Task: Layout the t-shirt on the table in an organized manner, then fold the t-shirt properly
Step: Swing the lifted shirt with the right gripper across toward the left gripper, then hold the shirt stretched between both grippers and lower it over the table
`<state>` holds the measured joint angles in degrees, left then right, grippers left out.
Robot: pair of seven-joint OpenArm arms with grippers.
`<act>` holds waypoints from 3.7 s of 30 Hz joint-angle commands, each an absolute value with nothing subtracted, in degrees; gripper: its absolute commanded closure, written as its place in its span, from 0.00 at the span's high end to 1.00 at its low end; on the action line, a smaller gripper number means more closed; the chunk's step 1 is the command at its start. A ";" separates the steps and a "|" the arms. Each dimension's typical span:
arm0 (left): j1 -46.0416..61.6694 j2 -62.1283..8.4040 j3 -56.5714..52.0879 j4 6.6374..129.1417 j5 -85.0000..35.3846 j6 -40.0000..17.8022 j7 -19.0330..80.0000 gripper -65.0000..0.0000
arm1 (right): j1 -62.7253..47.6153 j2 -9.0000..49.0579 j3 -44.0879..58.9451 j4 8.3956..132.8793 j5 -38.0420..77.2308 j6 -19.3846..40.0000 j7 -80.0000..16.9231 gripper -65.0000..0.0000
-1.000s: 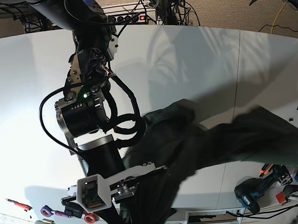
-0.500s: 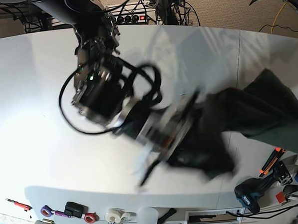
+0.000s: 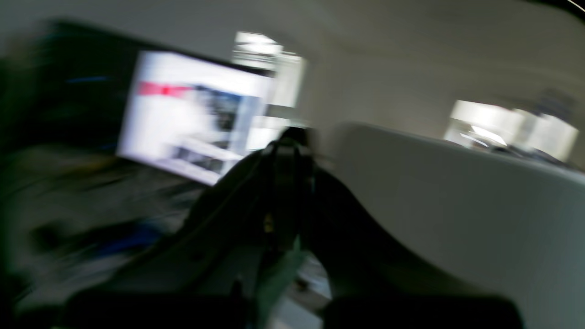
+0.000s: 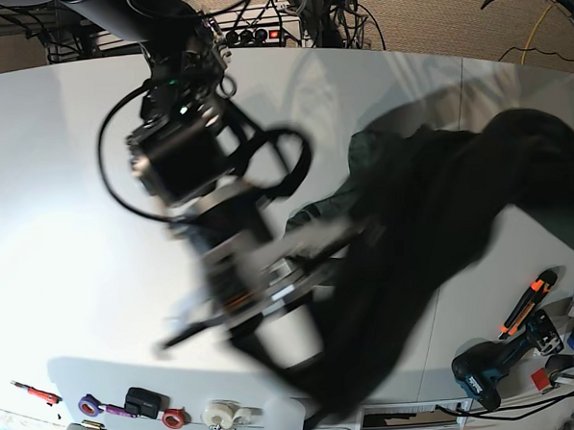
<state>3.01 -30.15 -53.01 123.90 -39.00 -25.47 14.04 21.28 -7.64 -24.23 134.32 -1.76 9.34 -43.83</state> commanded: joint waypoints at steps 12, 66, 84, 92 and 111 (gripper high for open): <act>2.42 -31.27 -53.43 124.53 -39.62 -25.06 12.43 0.00 | 19.84 -8.12 -25.56 135.00 19.53 23.31 -45.93 0.00; 3.18 -31.31 -53.39 124.49 -39.83 -25.06 12.38 0.00 | 11.90 -8.14 -27.33 135.00 30.39 32.62 -47.42 0.00; 3.18 -31.31 -53.39 124.49 -42.46 -25.10 12.43 0.00 | 10.22 -7.18 -1.17 135.00 6.13 14.24 -46.41 0.00; 3.20 -31.31 -53.39 124.49 -43.72 -25.50 12.47 0.00 | -2.59 -1.54 1.19 135.00 35.55 28.95 -53.30 0.00; 12.91 -31.09 -52.99 124.51 -61.76 -40.00 16.69 0.00 | -13.63 4.14 26.83 135.00 58.81 40.00 -57.30 0.00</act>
